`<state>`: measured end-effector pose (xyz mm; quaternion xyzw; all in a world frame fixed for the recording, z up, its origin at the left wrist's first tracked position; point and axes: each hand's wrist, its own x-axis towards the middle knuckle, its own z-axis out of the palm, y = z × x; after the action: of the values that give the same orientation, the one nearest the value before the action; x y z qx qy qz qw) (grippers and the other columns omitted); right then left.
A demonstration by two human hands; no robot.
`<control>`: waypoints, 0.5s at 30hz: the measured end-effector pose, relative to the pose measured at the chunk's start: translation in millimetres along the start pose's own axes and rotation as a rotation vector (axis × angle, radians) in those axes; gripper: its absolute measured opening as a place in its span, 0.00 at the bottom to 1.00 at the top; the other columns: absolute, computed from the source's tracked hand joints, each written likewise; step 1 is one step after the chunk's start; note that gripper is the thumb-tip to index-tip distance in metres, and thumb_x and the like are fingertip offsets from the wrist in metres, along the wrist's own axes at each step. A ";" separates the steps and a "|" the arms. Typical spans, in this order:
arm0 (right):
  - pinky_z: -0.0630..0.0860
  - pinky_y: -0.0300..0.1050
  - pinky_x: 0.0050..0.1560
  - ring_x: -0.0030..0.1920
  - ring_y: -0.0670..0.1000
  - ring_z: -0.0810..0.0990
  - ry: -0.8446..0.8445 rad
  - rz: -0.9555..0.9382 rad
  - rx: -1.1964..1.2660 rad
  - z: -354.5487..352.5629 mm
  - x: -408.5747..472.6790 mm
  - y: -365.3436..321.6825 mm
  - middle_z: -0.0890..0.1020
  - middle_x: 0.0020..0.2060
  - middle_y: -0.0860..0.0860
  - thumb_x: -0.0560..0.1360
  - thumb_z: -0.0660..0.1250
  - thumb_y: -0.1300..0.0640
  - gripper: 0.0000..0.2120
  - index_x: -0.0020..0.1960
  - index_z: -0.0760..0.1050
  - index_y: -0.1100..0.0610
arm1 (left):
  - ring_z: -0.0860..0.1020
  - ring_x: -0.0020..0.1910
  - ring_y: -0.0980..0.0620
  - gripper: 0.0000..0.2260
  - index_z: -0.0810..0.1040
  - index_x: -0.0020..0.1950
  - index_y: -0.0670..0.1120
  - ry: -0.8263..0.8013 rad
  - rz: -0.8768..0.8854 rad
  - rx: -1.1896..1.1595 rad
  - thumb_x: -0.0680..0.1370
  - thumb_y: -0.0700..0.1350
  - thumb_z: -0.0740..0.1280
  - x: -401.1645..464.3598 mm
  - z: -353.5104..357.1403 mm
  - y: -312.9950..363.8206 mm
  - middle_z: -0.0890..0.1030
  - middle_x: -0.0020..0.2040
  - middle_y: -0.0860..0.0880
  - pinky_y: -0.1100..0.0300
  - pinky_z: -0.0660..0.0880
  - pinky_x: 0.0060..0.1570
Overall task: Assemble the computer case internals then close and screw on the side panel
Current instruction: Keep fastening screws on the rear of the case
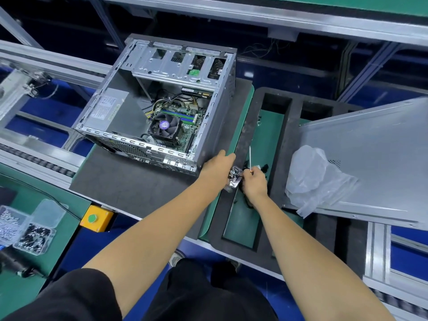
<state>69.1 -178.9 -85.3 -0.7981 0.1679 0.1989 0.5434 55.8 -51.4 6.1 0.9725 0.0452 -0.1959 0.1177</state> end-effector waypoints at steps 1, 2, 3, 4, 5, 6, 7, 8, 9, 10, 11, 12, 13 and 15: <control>0.66 0.46 0.36 0.33 0.55 0.70 -0.007 -0.007 -0.001 -0.5 0.1 0.0 0.78 0.33 0.55 0.79 0.60 0.61 0.12 0.37 0.65 0.55 | 0.75 0.41 0.43 0.20 0.68 0.55 0.44 -0.004 -0.014 -0.036 0.73 0.36 0.76 -1.8 3.2 -1.7 0.69 0.54 0.45 0.50 0.70 0.38; 0.66 0.46 0.35 0.32 0.55 0.71 -0.011 -0.013 -0.009 -0.9 -0.2 -0.2 0.79 0.32 0.53 0.79 0.61 0.60 0.13 0.37 0.65 0.55 | 0.75 0.38 0.45 0.19 0.68 0.56 0.44 0.003 -0.017 -0.068 0.74 0.36 0.76 -3.5 6.8 -3.8 0.69 0.54 0.46 0.52 0.69 0.37; 0.66 0.46 0.33 0.32 0.53 0.72 -0.012 -0.019 -0.026 -1.0 -0.3 -0.5 0.80 0.33 0.51 0.79 0.61 0.60 0.13 0.37 0.66 0.55 | 0.75 0.35 0.49 0.17 0.68 0.55 0.44 0.019 -0.020 -0.102 0.75 0.35 0.74 -6.6 10.8 -4.8 0.69 0.54 0.47 0.54 0.67 0.35; 0.67 0.46 0.33 0.33 0.53 0.73 -0.011 -0.027 -0.046 -1.1 -0.5 -0.4 0.80 0.34 0.50 0.79 0.61 0.60 0.12 0.37 0.66 0.55 | 0.74 0.32 0.55 0.15 0.68 0.54 0.45 0.036 -0.030 -0.178 0.76 0.35 0.72 -9.9 15.7 -5.9 0.69 0.52 0.48 0.56 0.65 0.33; 0.68 0.45 0.32 0.33 0.52 0.74 -0.014 -0.037 -0.058 -0.8 -0.7 -0.3 0.81 0.35 0.50 0.79 0.61 0.60 0.12 0.37 0.67 0.56 | 0.72 0.29 0.61 0.11 0.69 0.53 0.45 0.046 -0.033 -0.264 0.78 0.34 0.69 -11.5 21.1 -7.4 0.69 0.50 0.50 0.57 0.64 0.32; 0.69 0.44 0.31 0.33 0.51 0.74 -0.021 -0.047 -0.063 -0.3 -1.2 0.0 0.82 0.36 0.50 0.79 0.61 0.60 0.11 0.38 0.67 0.57 | 0.73 0.28 0.63 0.09 0.70 0.53 0.45 0.058 -0.031 -0.356 0.79 0.34 0.67 -13.3 26.1 -8.6 0.68 0.48 0.51 0.56 0.66 0.32; 0.68 0.40 0.29 0.32 0.50 0.74 -0.028 -0.057 -0.067 0.0 -1.8 0.5 0.82 0.36 0.49 0.79 0.60 0.60 0.10 0.39 0.68 0.57 | 0.73 0.29 0.66 0.07 0.70 0.53 0.45 0.074 -0.025 -0.408 0.80 0.34 0.65 -15.6 30.2 -9.9 0.68 0.47 0.51 0.57 0.68 0.33; 0.66 0.37 0.26 0.32 0.50 0.73 -0.032 -0.068 -0.071 0.4 -2.4 0.7 0.81 0.35 0.49 0.80 0.60 0.60 0.10 0.40 0.68 0.58 | 0.73 0.30 0.66 0.07 0.71 0.53 0.45 0.104 -0.024 -0.426 0.80 0.35 0.65 -18.2 32.9 -10.6 0.68 0.48 0.51 0.56 0.68 0.34; 0.64 0.36 0.25 0.31 0.50 0.71 -0.031 -0.078 -0.076 0.7 -2.9 1.2 0.79 0.34 0.49 0.80 0.60 0.60 0.10 0.40 0.67 0.58 | 0.72 0.31 0.65 0.07 0.71 0.53 0.45 0.123 -0.031 -0.408 0.80 0.35 0.65 -19.4 37.3 -12.0 0.67 0.49 0.50 0.54 0.68 0.36; 0.62 0.37 0.25 0.31 0.51 0.70 -0.030 -0.088 -0.081 1.0 -3.6 1.7 0.77 0.33 0.50 0.80 0.60 0.60 0.10 0.40 0.67 0.58 | 0.72 0.31 0.65 0.07 0.72 0.54 0.45 0.136 -0.044 -0.410 0.80 0.35 0.65 -20.1 41.6 -14.2 0.67 0.51 0.49 0.53 0.69 0.36; 0.61 0.38 0.26 0.32 0.51 0.68 -0.028 -0.095 -0.085 1.5 -4.0 2.0 0.74 0.32 0.51 0.80 0.60 0.60 0.11 0.39 0.65 0.57 | 0.72 0.32 0.66 0.06 0.72 0.55 0.45 0.142 -0.054 -0.427 0.80 0.36 0.65 -19.3 45.7 -16.3 0.68 0.51 0.51 0.54 0.69 0.37; 0.61 0.40 0.27 0.32 0.51 0.67 -0.026 -0.097 -0.085 2.0 -4.3 2.4 0.72 0.31 0.51 0.80 0.60 0.61 0.11 0.39 0.65 0.57 | 0.73 0.34 0.67 0.05 0.73 0.55 0.45 0.138 -0.066 -0.474 0.81 0.38 0.64 -18.1 47.6 -17.0 0.68 0.49 0.53 0.55 0.68 0.36; 0.61 0.42 0.29 0.32 0.51 0.66 -0.024 -0.095 -0.085 2.3 -4.6 2.5 0.71 0.31 0.51 0.80 0.60 0.61 0.11 0.39 0.65 0.57 | 0.74 0.35 0.67 0.03 0.74 0.54 0.45 0.132 -0.079 -0.540 0.81 0.39 0.64 -16.9 49.5 -16.7 0.68 0.47 0.54 0.57 0.67 0.36; 0.62 0.47 0.32 0.33 0.51 0.66 -0.022 -0.090 -0.092 2.9 -4.9 2.6 0.72 0.32 0.52 0.80 0.60 0.60 0.11 0.40 0.65 0.57 | 0.76 0.36 0.65 0.03 0.74 0.51 0.44 0.146 -0.132 -0.645 0.80 0.43 0.63 -13.3 52.8 -15.3 0.70 0.43 0.55 0.56 0.68 0.39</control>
<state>63.2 -176.9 -85.9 -0.8266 0.1163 0.1906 0.5165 21.9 -50.1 -39.2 0.8916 0.1761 -0.1084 0.4029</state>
